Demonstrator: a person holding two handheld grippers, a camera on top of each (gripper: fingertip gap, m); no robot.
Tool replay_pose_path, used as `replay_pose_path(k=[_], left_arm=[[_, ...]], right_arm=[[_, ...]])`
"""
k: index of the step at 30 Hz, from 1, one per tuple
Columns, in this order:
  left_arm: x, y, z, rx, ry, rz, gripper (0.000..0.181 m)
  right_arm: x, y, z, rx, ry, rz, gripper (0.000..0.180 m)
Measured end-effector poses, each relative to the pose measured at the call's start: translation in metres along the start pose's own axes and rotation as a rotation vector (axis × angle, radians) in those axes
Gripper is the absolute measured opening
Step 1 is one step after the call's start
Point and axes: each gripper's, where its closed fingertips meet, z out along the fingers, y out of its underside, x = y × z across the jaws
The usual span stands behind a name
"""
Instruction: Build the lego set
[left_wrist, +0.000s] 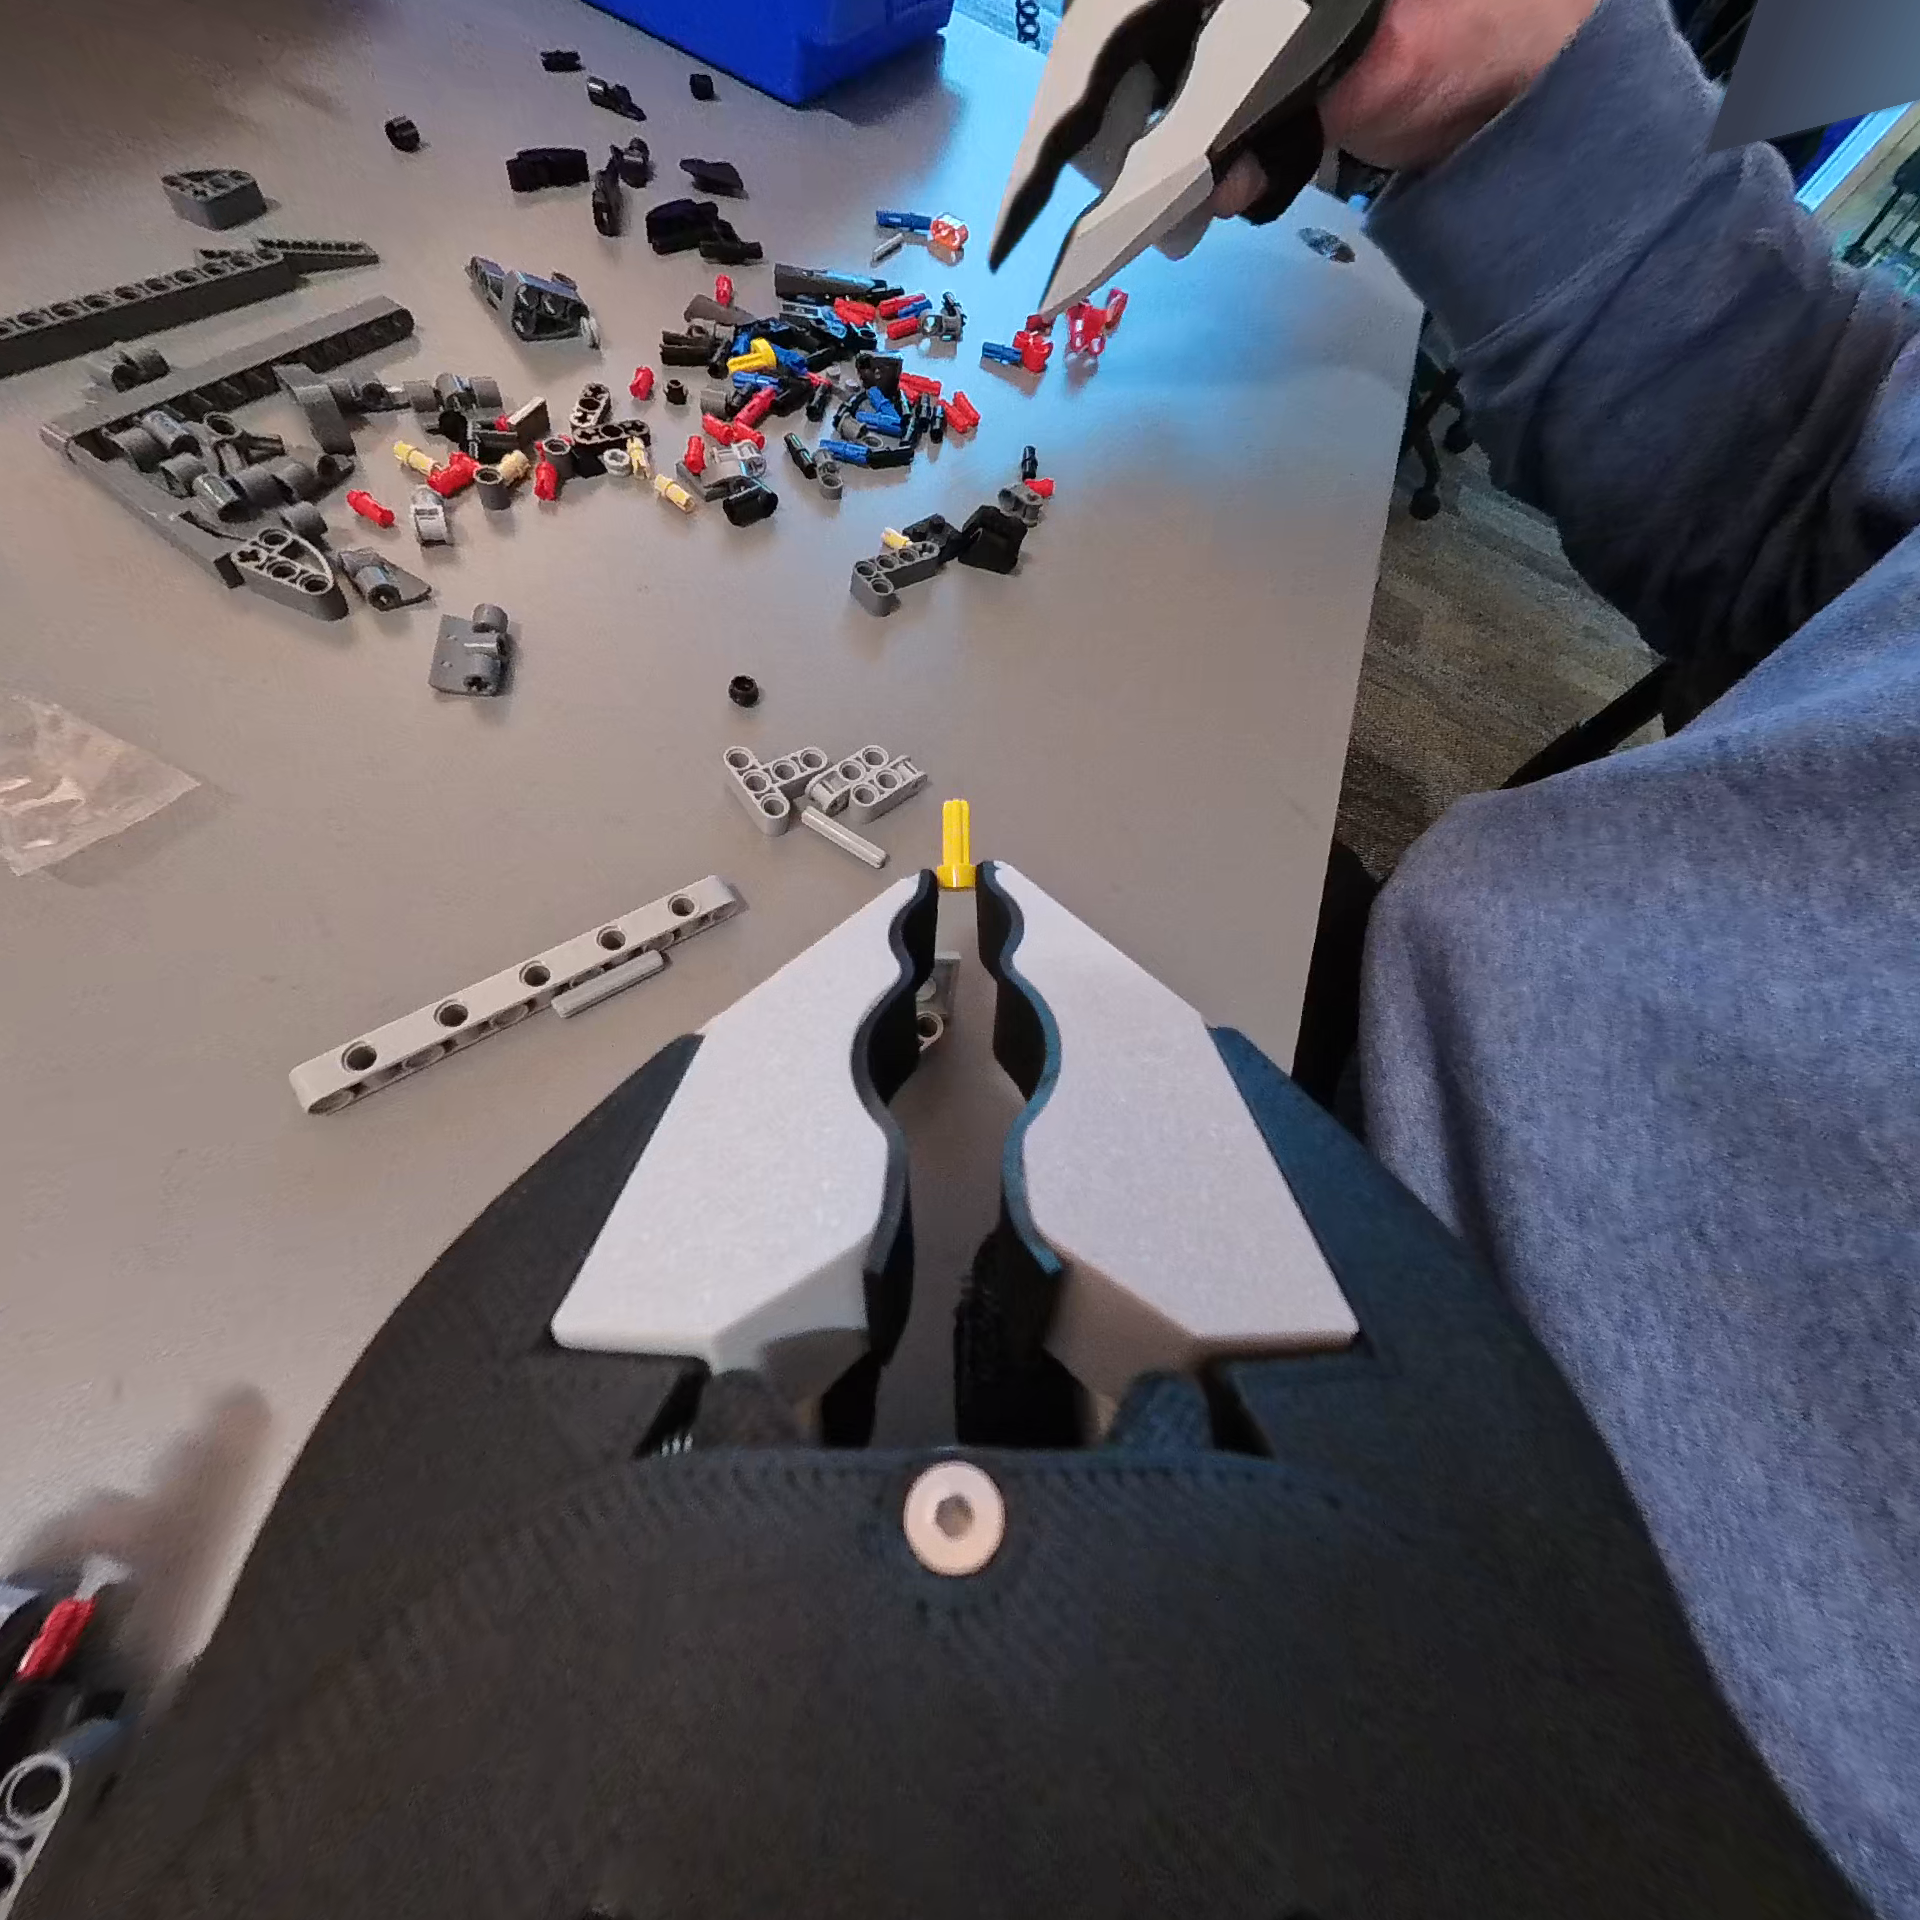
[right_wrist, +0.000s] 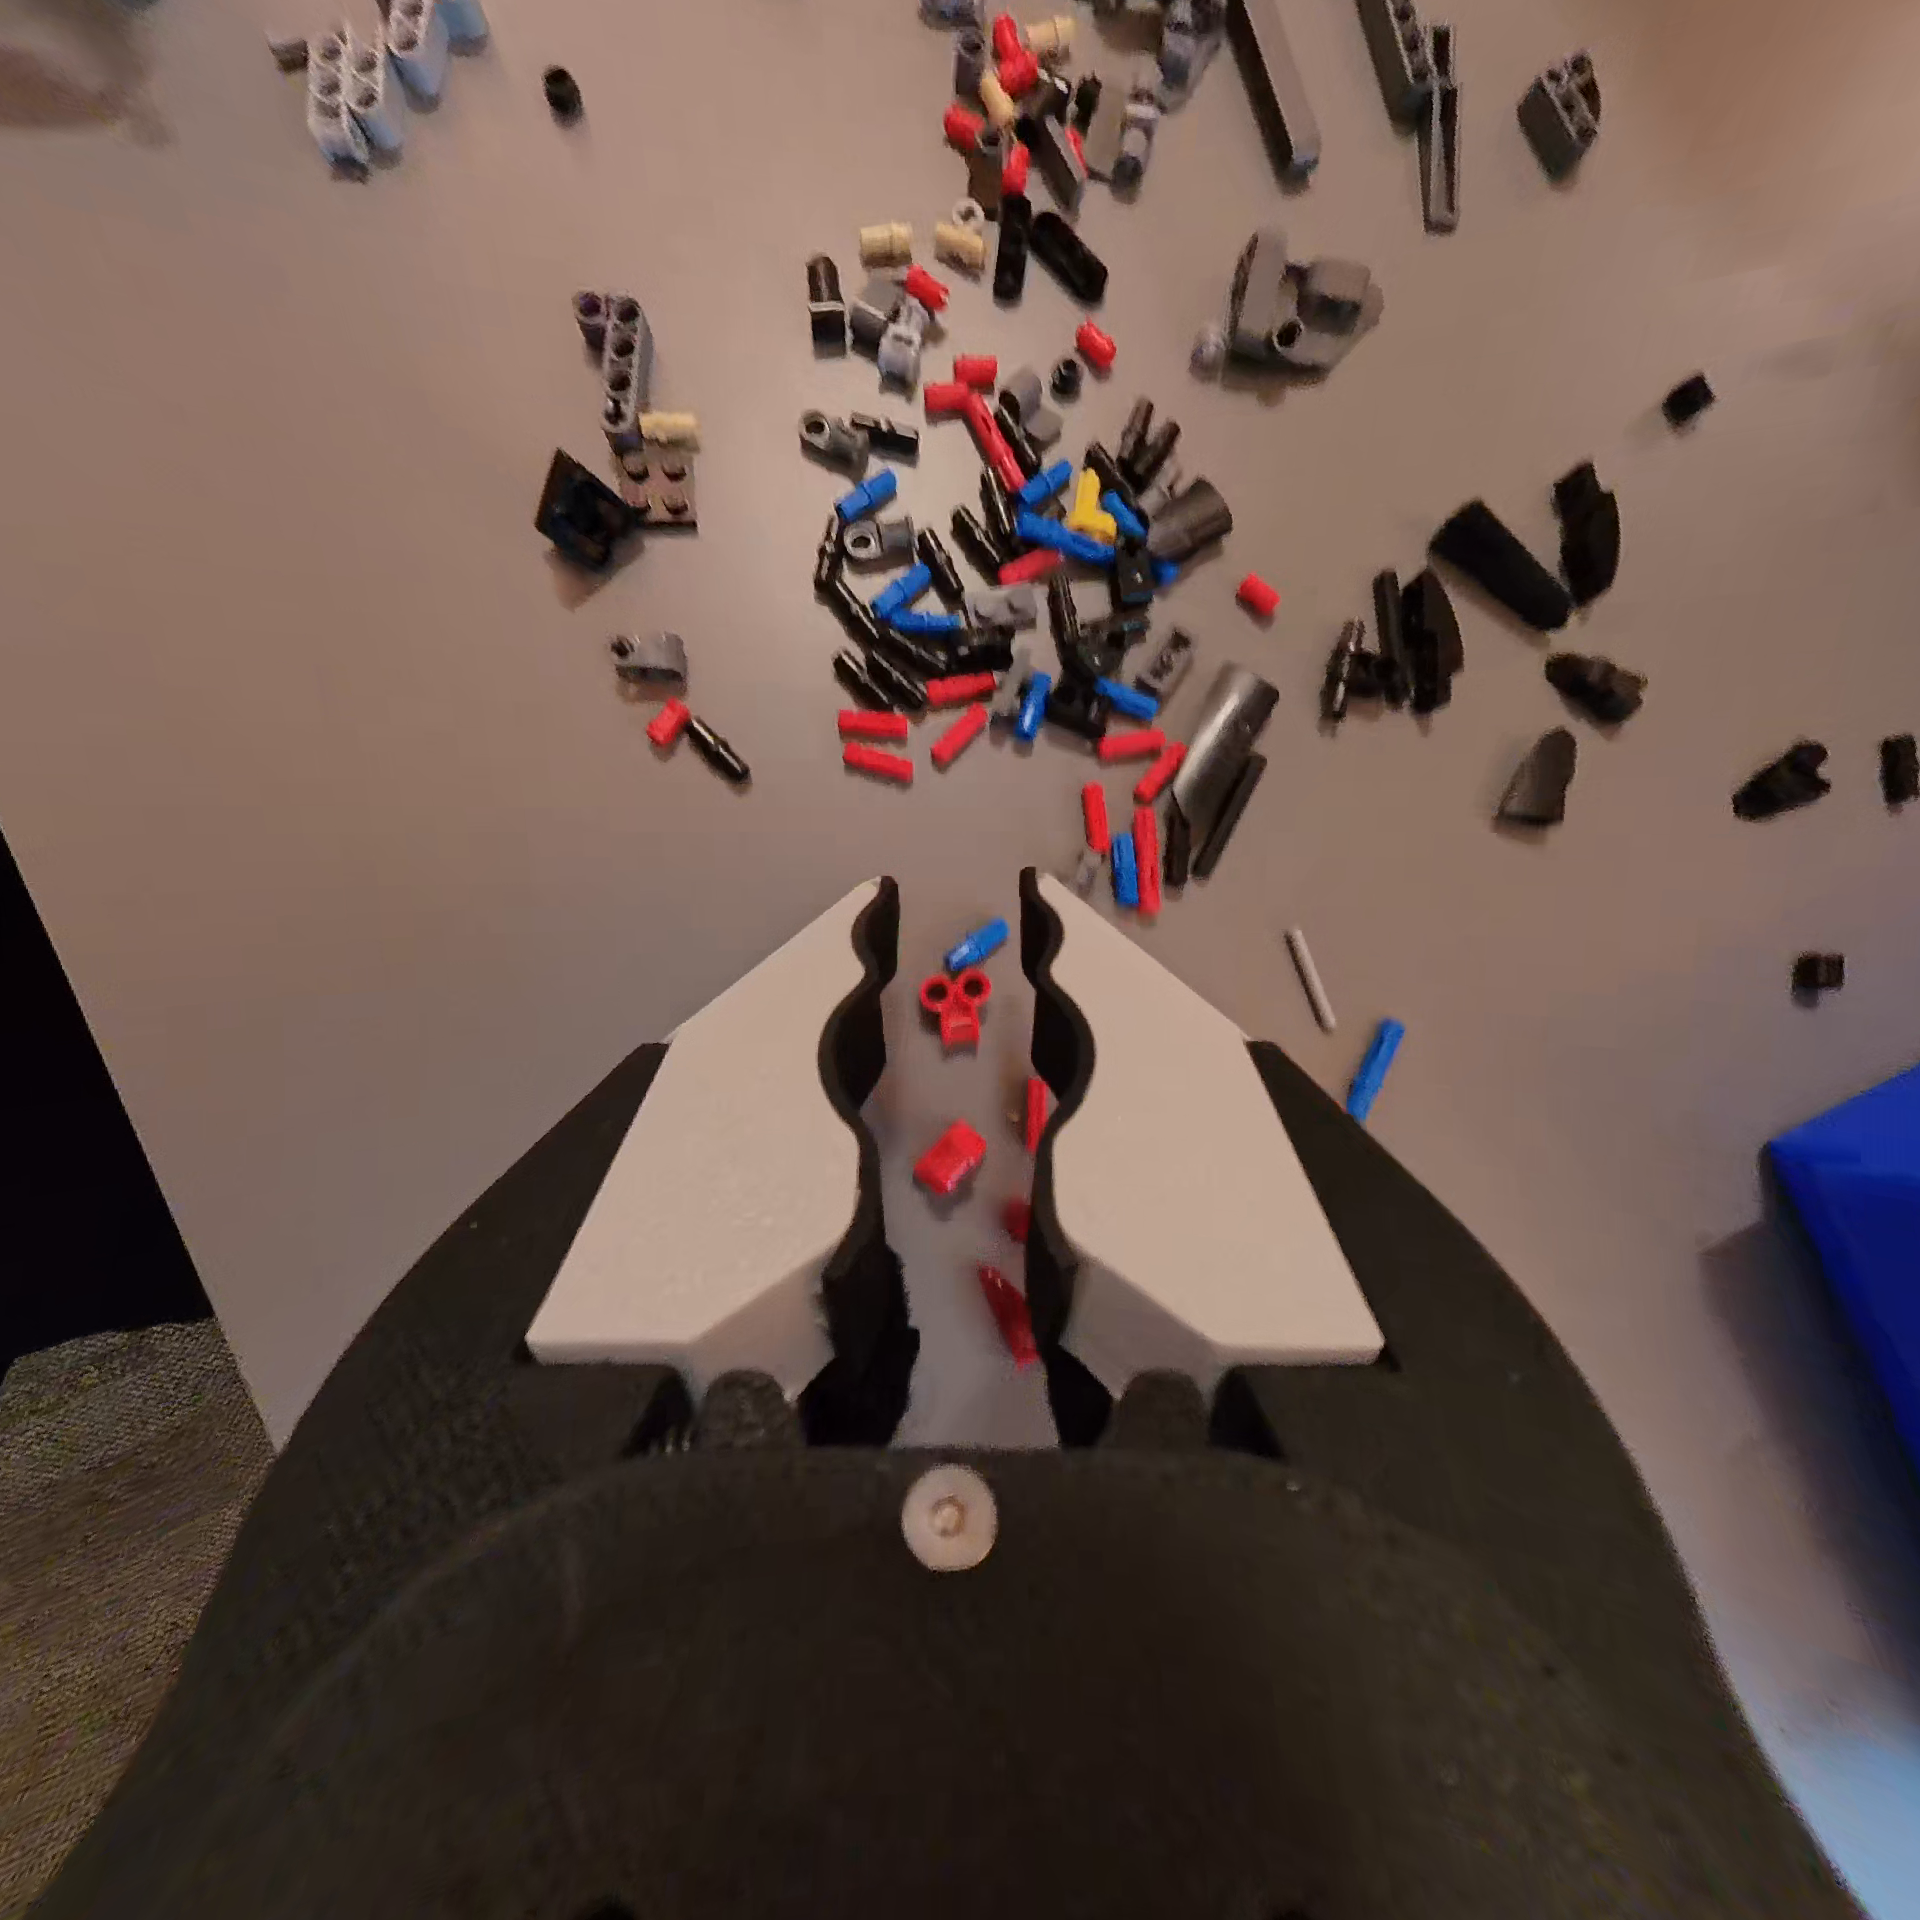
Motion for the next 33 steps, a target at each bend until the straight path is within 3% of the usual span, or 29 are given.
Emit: replay_pose_path(k=[15, 27, 33], left_arm=[[-0.002, 0.002, 0.000, 0.005, 0.006, -0.011, 0.006], [-0.003, 0.002, 0.000, 0.013, 0.014, -0.019, 0.006], [-0.003, 0.002, 0.001, 0.006, 0.015, -0.014, 0.006]], right_arm=[[-0.016, -0.049, 0.054, -0.002, -0.090, -0.138, 0.025], [-0.029, -0.051, 0.067, -0.045, -0.154, -0.178, 0.020], [-0.027, -0.064, 0.065, -0.019, -0.170, -0.174, 0.027]])
